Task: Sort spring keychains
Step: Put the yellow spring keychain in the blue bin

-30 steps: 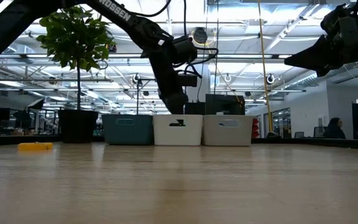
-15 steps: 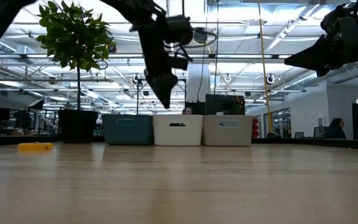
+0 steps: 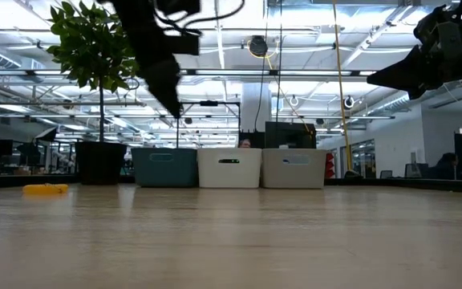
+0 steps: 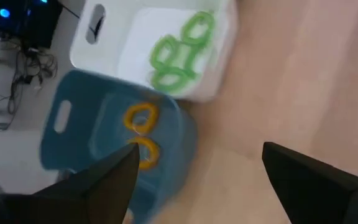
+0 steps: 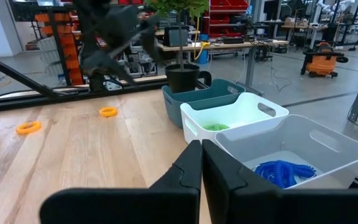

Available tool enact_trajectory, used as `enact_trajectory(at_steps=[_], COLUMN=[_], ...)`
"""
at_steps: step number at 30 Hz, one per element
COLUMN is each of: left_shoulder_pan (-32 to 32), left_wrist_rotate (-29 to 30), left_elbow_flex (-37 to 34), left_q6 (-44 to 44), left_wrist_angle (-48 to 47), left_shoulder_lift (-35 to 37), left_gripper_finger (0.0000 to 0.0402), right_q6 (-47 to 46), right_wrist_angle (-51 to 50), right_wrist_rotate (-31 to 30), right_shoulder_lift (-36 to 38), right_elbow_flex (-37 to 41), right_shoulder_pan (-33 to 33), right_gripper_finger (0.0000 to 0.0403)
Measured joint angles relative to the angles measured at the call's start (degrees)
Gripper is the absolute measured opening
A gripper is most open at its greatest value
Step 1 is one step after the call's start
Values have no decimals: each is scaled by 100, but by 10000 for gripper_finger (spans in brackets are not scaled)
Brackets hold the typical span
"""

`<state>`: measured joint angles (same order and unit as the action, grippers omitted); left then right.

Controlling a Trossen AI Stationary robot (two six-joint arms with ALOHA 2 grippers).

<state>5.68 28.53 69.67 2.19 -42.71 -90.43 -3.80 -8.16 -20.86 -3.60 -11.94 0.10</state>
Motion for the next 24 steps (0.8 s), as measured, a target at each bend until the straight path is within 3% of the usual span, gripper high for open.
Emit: enact_trajectory(at_steps=[13,24], left_shoulder_pan=[-1456,-1627], left_wrist_rotate=[-50,-608], left_elbow_flex=[-1437,-2009], left_q6=[1873,3697], left_wrist_angle=[-42,-822], left_shoulder_lift=[1426,2186], left_gripper_finger=[349,349], right_q6=[-1,-1], right_wrist_angle=[2,2], right_wrist_rotate=[0,0], right_shoulder_lift=[0,0], right_elbow_flex=[0,0], right_shoulder_pan=[-1,-1], right_gripper_finger=[0,0])
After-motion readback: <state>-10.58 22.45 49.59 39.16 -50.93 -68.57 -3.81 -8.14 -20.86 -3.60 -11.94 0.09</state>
